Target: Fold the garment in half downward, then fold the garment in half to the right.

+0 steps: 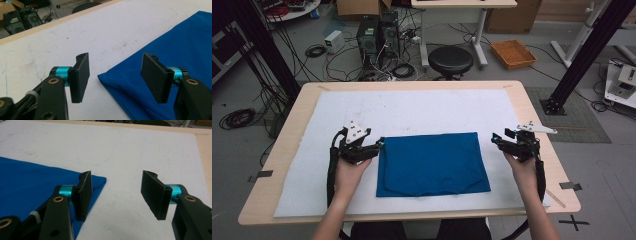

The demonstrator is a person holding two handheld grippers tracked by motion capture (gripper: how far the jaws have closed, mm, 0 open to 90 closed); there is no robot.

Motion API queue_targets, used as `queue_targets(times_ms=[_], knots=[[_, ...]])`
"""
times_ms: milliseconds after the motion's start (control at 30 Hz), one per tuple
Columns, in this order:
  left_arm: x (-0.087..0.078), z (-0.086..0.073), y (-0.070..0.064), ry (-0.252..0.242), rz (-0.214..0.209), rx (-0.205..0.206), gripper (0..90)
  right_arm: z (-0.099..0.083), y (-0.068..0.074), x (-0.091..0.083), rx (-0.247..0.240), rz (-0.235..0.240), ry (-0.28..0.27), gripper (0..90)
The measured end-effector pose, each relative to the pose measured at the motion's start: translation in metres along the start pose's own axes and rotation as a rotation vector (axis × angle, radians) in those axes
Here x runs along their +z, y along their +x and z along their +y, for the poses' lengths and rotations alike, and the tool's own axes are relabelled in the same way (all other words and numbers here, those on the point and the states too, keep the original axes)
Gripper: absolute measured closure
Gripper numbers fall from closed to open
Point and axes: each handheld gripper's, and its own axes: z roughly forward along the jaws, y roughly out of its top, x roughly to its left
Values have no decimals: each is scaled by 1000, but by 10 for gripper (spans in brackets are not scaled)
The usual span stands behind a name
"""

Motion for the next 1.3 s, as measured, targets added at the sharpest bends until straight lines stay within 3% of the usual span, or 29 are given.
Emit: queue_targets(times_ms=[267, 433, 600, 833, 1033, 1167, 1300], knots=[[-3, -2, -2, -3, 15, -5, 393, -3, -10, -2, 24, -6, -8, 421], [-7, -1, -7, -15, -8, -21, 393, 0, -9, -4, 26, -4, -22, 419], [-9, -4, -12, 24, -27, -36, 393, 1, -7, -3, 15, -3, -22, 420], [-23, -19, -20, 34, -93, -145, 393, -1, -8, -6, 9, -12, -29, 420], [-37, -43, -31, 80, -66, -281, 417, -4, -11, -11, 2, -27, -30, 422], [-44, -61, -39, 121, -92, -379, 423, -6, -14, -11, 12, -31, -27, 425], [-49, -73, -46, 149, -76, -443, 423, -6, -12, -11, 7, -29, -29, 425]])
